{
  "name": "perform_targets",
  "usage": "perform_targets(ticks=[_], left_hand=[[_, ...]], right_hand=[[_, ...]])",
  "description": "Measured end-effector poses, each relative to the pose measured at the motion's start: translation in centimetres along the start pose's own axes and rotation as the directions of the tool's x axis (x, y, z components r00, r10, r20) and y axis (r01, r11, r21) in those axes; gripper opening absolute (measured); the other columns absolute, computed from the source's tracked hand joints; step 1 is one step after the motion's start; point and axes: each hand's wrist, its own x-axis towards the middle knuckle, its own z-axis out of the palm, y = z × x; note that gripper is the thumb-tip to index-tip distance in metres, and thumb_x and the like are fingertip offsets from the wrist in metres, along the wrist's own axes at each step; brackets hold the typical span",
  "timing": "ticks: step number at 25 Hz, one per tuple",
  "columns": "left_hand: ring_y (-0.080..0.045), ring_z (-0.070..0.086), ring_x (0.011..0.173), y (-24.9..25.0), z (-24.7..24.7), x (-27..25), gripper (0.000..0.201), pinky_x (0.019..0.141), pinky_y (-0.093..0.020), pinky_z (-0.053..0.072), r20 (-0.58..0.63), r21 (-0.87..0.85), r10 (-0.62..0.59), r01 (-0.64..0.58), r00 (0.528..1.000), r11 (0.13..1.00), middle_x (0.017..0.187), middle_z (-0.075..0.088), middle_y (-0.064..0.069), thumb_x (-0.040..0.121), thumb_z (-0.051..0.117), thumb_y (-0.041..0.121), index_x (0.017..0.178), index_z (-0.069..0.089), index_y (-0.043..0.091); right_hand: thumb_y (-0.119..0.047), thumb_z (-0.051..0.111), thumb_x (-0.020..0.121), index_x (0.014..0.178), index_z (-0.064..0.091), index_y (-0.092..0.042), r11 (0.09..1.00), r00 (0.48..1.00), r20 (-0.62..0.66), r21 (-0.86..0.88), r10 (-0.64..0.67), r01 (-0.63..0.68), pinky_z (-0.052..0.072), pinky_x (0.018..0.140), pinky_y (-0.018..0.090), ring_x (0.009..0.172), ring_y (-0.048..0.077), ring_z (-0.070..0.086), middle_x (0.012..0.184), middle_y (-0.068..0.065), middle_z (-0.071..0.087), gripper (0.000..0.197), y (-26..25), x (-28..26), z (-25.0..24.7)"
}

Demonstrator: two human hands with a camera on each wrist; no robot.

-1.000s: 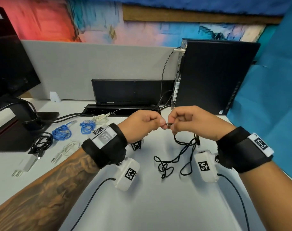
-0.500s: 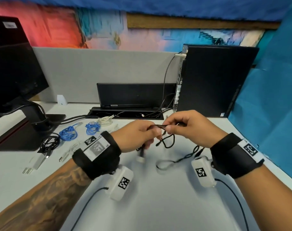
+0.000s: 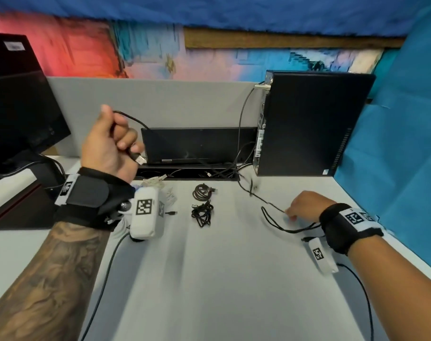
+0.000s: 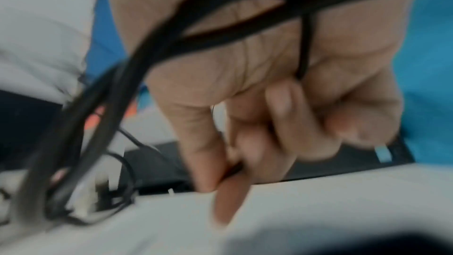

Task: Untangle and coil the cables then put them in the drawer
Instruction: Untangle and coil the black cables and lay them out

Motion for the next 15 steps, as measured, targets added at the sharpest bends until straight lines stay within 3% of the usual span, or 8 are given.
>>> perform_targets(ticks=[3, 5, 6, 8, 10, 12, 13, 15], left_hand=[[-0.004, 0.057, 0.058, -0.5, 2.4, 0.1, 0.034, 0.058, -0.027, 0.054, 0.131, 0.091, -0.120, 0.108, 0.984, 0.990, 0.062, 0.058, 0.013, 0.103, 0.037, 0.046, 0.088, 0.054, 0.020], [-0.007, 0.071, 0.073, -1.8, 4.6, -0.3, 0.036, 0.061, -0.030, 0.060, 0.290, 0.156, -0.291, 0.255, 0.912, 0.954, 0.082, 0.074, 0.011, 0.104, 0.032, 0.046, 0.101, 0.052, 0.016], [-0.009, 0.074, 0.080, -2.4, 5.6, -0.5, 0.038, 0.062, -0.030, 0.061, 0.339, 0.168, -0.344, 0.303, 0.876, 0.938, 0.088, 0.076, 0.007, 0.105, 0.030, 0.044, 0.097, 0.052, 0.015], [-0.016, 0.074, 0.090, -3.2, 7.4, -0.7, 0.042, 0.066, -0.030, 0.060, 0.365, 0.147, -0.380, 0.350, 0.850, 0.925, 0.096, 0.076, -0.003, 0.106, 0.029, 0.041, 0.080, 0.050, 0.016], [-0.021, 0.074, 0.096, -3.8, 8.7, -0.7, 0.043, 0.070, -0.031, 0.060, 0.382, 0.114, -0.378, 0.363, 0.843, 0.925, 0.101, 0.075, -0.009, 0.107, 0.030, 0.038, 0.074, 0.047, 0.016], [-0.025, 0.072, 0.100, -4.3, 8.9, -0.3, 0.044, 0.073, -0.033, 0.060, 0.383, 0.086, -0.354, 0.349, 0.853, 0.933, 0.104, 0.073, -0.011, 0.107, 0.031, 0.037, 0.072, 0.048, 0.015], [-0.026, 0.072, 0.102, -4.3, 8.8, 0.0, 0.043, 0.074, -0.033, 0.059, 0.377, 0.065, -0.336, 0.337, 0.863, 0.939, 0.105, 0.072, -0.012, 0.107, 0.032, 0.036, 0.072, 0.048, 0.015], [-0.029, 0.071, 0.105, -3.9, 8.1, 0.7, 0.041, 0.075, -0.034, 0.059, 0.341, 0.018, -0.291, 0.304, 0.894, 0.953, 0.102, 0.073, -0.012, 0.106, 0.035, 0.033, 0.071, 0.048, 0.015]], right_hand=[[-0.039, 0.065, 0.085, 0.093, 0.071, -0.018, 0.983, 0.999, 0.029, -0.180, 0.038, -0.032, 0.052, 0.079, 0.031, 0.095, 0.022, 0.064, 0.103, 0.002, 0.067, 0.023, -1.2, 0.0, 0.2], [-0.040, 0.058, 0.090, 0.101, 0.068, -0.022, 0.964, 0.998, -0.066, -0.264, -0.019, 0.001, 0.052, 0.084, 0.032, 0.098, 0.021, 0.063, 0.107, -0.001, 0.066, 0.023, -2.8, -0.7, -0.1], [-0.037, 0.056, 0.092, 0.105, 0.067, -0.023, 0.969, 0.989, -0.125, -0.243, -0.085, 0.053, 0.050, 0.087, 0.033, 0.102, 0.021, 0.062, 0.112, -0.003, 0.065, 0.022, -3.5, -1.1, -0.2], [-0.022, 0.055, 0.095, 0.120, 0.065, -0.026, 0.965, 0.941, -0.246, 0.061, -0.233, 0.255, 0.048, 0.098, 0.031, 0.111, 0.015, 0.059, 0.123, -0.008, 0.062, 0.028, -4.7, -2.0, -0.5], [-0.008, 0.054, 0.096, 0.122, 0.068, -0.021, 0.701, 0.895, -0.269, 0.557, -0.356, 0.446, 0.046, 0.106, 0.031, 0.113, 0.011, 0.064, 0.122, -0.006, 0.069, 0.032, -5.8, -3.1, -0.9], [-0.013, 0.047, 0.101, 0.122, 0.065, -0.011, 0.280, 0.885, -0.148, 0.914, -0.441, 0.293, 0.045, 0.105, 0.038, 0.108, 0.025, 0.070, 0.112, 0.013, 0.075, 0.028, -6.9, -4.1, -1.1], [-0.019, 0.041, 0.105, 0.125, 0.061, -0.007, 0.163, 0.880, -0.085, 0.970, -0.468, 0.181, 0.049, 0.098, 0.039, 0.101, 0.031, 0.071, 0.105, 0.019, 0.075, 0.031, -7.2, -4.6, -1.2], [-0.025, 0.037, 0.108, 0.128, 0.059, -0.004, 0.131, 0.886, -0.065, 0.982, -0.460, 0.140, 0.054, 0.071, 0.032, 0.074, 0.027, 0.067, 0.080, 0.015, 0.069, 0.036, -7.1, -5.1, -1.2]])
